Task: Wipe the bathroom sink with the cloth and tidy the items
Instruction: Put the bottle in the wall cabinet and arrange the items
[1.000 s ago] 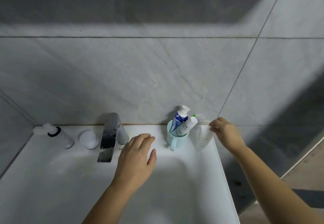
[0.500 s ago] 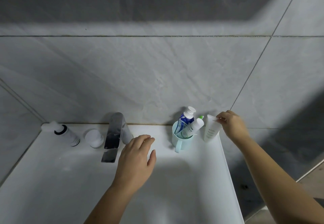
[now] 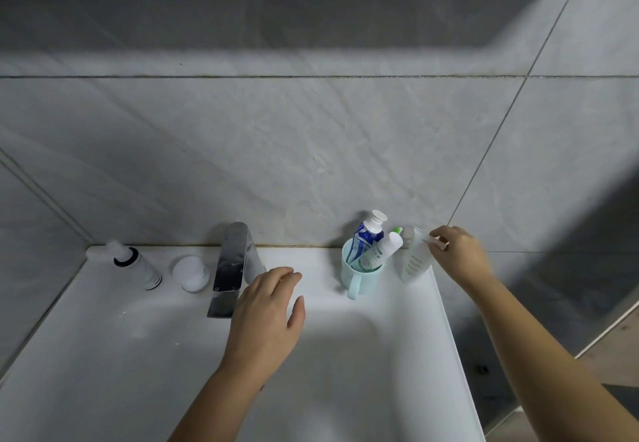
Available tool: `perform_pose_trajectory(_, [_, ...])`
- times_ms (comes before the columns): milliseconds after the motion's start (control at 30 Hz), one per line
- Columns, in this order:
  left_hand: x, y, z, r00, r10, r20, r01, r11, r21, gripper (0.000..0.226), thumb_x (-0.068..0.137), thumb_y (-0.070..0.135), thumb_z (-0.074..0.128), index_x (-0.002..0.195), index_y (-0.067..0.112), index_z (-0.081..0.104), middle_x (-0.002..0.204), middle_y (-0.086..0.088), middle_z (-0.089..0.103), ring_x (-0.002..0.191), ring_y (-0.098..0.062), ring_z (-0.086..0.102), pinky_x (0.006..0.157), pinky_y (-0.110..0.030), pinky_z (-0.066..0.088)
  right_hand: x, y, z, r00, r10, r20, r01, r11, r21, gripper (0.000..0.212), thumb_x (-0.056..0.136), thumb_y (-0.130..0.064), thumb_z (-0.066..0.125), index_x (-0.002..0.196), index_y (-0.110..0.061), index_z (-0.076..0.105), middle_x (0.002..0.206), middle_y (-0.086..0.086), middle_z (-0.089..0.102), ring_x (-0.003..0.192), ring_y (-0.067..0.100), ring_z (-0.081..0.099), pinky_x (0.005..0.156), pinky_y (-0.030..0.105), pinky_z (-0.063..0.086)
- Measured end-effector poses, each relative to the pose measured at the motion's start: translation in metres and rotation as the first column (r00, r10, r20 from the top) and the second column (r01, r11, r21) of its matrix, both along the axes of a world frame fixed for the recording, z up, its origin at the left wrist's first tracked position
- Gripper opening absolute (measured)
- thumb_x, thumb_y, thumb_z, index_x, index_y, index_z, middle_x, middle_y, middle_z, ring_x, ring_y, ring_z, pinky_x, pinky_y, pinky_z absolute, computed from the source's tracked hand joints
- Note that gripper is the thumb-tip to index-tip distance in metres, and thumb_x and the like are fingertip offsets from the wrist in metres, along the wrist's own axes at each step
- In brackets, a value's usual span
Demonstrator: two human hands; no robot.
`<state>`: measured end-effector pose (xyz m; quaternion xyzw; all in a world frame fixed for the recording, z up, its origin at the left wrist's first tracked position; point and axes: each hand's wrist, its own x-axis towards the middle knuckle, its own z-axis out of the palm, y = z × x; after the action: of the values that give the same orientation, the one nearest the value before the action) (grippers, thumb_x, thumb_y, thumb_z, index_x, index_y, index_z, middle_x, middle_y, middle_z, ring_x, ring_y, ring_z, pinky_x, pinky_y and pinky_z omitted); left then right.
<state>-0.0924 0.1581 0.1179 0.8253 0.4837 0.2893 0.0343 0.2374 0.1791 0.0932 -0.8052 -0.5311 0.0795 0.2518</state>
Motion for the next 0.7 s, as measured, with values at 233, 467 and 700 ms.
perform_pose_trajectory(233, [-0.050,-0.006,0.005,0.999,0.038,0.032,-0.038,0.999,-0.014,0.039,0.081,0.033,0.041,0.102,0.012,0.067,0.107,0.001,0.065,0.088,-0.015,0.061,0.074,-0.031,0.052,-0.055,-0.027,0.028,0.998,0.010,0.063,-0.027,0.960,0.278,0.030,0.082,-0.009,0.064,0.112,-0.005,0.061,0.105,0.014,0.059,0.096,0.036,0.056,0.076,0.035,0.044])
perform_pose_trajectory(467, [-0.132,0.003,-0.009,0.976,0.208,0.060,-0.205,0.977,-0.063,0.046,0.082,0.037,0.037,0.105,0.009,0.066,0.109,-0.005,0.065,0.100,-0.013,0.048,0.078,-0.037,0.050,-0.189,-0.040,0.033,0.953,0.246,0.176,-0.296,0.880,0.371,0.029,0.081,-0.026,0.053,0.098,-0.007,0.066,0.093,0.009,0.066,0.082,0.031,0.062,0.072,0.026,0.043])
perform_pose_trajectory(700, [-0.214,0.028,-0.036,0.953,0.281,0.113,-0.260,0.951,-0.169,0.044,0.080,0.035,0.041,0.106,0.008,0.064,0.110,-0.006,0.063,0.099,-0.017,0.052,0.076,-0.038,0.050,-0.309,-0.013,0.028,0.914,0.356,0.193,-0.402,0.858,0.320,0.030,0.081,-0.028,0.048,0.097,-0.011,0.067,0.092,0.004,0.066,0.080,0.025,0.060,0.067,0.029,0.050])
